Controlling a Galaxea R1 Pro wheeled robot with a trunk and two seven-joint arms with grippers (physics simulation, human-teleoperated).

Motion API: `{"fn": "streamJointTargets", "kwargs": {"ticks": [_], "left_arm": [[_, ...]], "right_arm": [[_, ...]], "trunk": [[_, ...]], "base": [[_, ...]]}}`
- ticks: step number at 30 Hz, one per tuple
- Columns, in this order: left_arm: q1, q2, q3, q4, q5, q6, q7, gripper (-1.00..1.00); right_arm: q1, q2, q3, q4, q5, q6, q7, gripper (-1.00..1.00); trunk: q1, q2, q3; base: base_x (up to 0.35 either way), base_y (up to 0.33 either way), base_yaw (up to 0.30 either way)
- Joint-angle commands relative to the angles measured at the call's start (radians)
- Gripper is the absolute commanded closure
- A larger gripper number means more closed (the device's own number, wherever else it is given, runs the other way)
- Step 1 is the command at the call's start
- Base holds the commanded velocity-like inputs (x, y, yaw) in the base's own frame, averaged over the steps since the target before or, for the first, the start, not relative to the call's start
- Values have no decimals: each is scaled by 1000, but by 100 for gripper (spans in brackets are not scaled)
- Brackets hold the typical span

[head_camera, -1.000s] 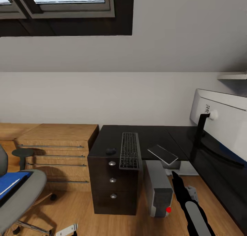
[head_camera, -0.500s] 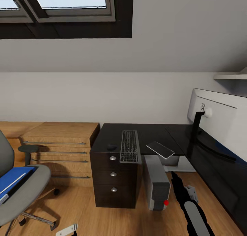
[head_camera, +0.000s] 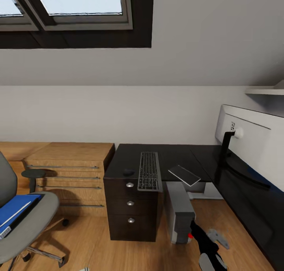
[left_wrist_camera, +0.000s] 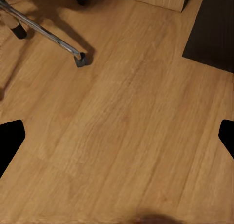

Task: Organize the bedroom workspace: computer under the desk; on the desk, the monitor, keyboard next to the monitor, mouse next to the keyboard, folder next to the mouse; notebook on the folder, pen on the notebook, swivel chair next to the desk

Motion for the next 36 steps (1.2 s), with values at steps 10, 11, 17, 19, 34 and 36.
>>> {"fn": "streamJointTargets", "kwargs": {"ticks": [10, 11, 17, 19, 34, 36], "left_arm": [[-51, -3, -2, 228, 13, -7, -110, -100], [-55, -4, -2, 237, 14, -7, -124, -100], [-69, -5, -1, 275, 14, -21, -191, -100], [-70, -6, -1, 277, 13, -37, -194, -100], [-70, -7, 0, 300, 7, -125, -191, -100], [-70, -7, 0, 301, 8, -145, -189, -100]], "right_arm": [[-1, 3, 83, 549, 339, -529, 0, -100], [-1, 3, 84, 572, 344, -547, 0, -100], [0, 6, 89, 699, 365, -623, 15, -100], [0, 5, 90, 706, 367, -626, 19, -100], [1, 6, 104, 713, 407, -631, 27, -100], [1, 7, 106, 713, 418, -631, 26, -100]], "trunk": [[-38, 70, 31], [-42, 77, 34], [-65, 119, 53], [-73, 133, 59], [-130, 238, 106], [-138, 252, 112]], "base": [[0, 0, 0], [0, 0, 0], [0, 0, 0], [0, 0, 0], [0, 0, 0], [0, 0, 0]]}}
